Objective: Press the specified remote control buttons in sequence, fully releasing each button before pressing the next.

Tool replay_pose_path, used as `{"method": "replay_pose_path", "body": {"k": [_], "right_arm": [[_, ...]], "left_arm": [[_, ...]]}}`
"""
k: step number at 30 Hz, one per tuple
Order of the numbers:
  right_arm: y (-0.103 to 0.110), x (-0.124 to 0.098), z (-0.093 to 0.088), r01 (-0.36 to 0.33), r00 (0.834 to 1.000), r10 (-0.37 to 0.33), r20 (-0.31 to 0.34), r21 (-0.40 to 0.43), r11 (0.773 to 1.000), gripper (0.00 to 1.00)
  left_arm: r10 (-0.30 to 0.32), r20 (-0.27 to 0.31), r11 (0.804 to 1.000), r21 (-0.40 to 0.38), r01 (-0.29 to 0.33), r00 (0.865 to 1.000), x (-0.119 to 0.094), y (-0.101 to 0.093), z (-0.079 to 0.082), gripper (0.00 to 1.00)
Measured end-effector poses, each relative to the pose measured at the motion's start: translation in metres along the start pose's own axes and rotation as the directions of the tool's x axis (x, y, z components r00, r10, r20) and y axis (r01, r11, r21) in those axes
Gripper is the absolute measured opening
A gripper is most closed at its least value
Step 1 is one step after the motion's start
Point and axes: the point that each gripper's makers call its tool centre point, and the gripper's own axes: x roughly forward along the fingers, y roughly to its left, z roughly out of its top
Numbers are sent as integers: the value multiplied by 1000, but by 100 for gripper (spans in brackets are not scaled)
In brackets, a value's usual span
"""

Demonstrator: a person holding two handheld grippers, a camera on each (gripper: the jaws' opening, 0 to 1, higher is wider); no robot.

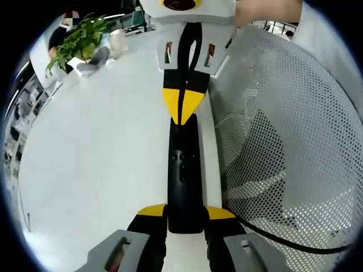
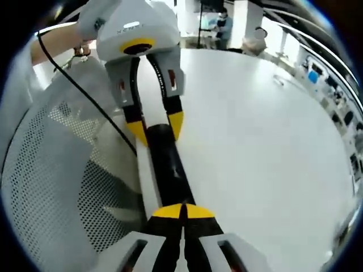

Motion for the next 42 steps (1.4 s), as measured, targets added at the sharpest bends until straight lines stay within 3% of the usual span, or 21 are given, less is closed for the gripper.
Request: {"method": "replay_pose_path", "body": {"k": [12, 17, 18, 28, 42], "right_arm": [[3, 0, 13, -25, 999, 25, 24, -21, 999, 0], [11, 7, 8, -53, 998, 51, -31, -54, 997, 0], [10, 6, 11, -39, 999, 38, -14, -76, 996, 0], [10, 6, 9, -21, 998, 12, -63, -144, 989, 0], [9, 7, 9, -12, 998, 6, -59, -109, 994, 0]], "left_arm": [[0, 10, 1000, 4, 0, 1000, 0, 0, 0, 24], [1, 9, 1000, 4, -1, 1000, 0, 0, 0, 24], [2, 9, 1000, 5, -2, 1000, 0, 0, 0, 24], [3, 5, 1000, 6, -3, 1000, 0, 0, 0, 24], [0, -1, 1000, 11, 0, 1000, 0, -1, 0, 24]]}}
